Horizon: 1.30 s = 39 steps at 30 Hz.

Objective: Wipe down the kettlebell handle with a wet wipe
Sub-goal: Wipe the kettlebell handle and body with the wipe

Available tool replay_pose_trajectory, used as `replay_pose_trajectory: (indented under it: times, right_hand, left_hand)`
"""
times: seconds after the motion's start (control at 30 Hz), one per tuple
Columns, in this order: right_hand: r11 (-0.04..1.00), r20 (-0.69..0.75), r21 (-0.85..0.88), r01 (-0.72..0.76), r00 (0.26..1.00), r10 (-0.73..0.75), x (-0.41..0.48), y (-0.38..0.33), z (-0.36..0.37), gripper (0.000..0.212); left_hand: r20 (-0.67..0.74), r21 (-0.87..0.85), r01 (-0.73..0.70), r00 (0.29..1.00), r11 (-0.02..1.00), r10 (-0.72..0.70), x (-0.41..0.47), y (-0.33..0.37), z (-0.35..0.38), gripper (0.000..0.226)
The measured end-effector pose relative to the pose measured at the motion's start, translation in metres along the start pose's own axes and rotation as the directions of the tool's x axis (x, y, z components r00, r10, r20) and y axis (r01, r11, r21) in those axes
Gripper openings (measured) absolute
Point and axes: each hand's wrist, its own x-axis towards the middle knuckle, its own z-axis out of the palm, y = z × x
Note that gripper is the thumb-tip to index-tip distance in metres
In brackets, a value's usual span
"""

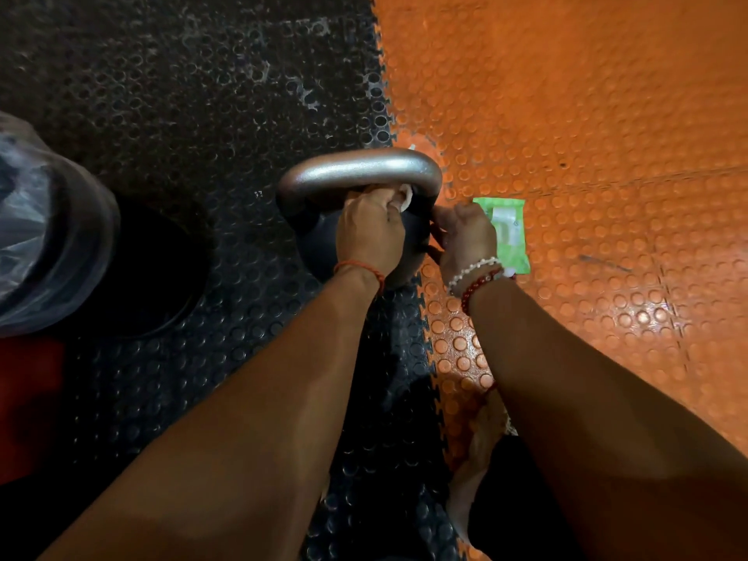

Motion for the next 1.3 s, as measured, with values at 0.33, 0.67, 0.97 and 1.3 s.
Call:
replay_pose_trajectory:
  times: [0.33,0.67,0.97,1.3]
  right_hand:
    - [0.913,0.052,-0.388,0.129,0.992,-0.118,0.005,0.008,-0.011,0.031]
    - [0.703,0.178,-0.645,0.299,0.954,-0.242,0.009,0.013,-0.013,0.044]
    - [0.774,0.22,-0.516,0.368,0.93,-0.295,-0.004,0.016,-0.012,0.046]
    - [0.825,0.18,-0.445,0.348,0.937,-0.298,-0.003,0.018,-0.013,0.046]
  left_hand:
    - [-0.042,-0.278,0.039,0.998,0.96,-0.052,-0.015,0.014,0.011,0.025]
    - [0.03,-0.363,0.144,0.989,0.92,-0.143,-0.01,0.015,0.018,0.026]
    - [0.105,-0.365,0.16,0.986,0.917,-0.13,-0.003,0.008,0.016,0.029]
    - [0.116,-0.458,0.223,0.975,0.86,-0.191,-0.001,0.006,0.019,0.03]
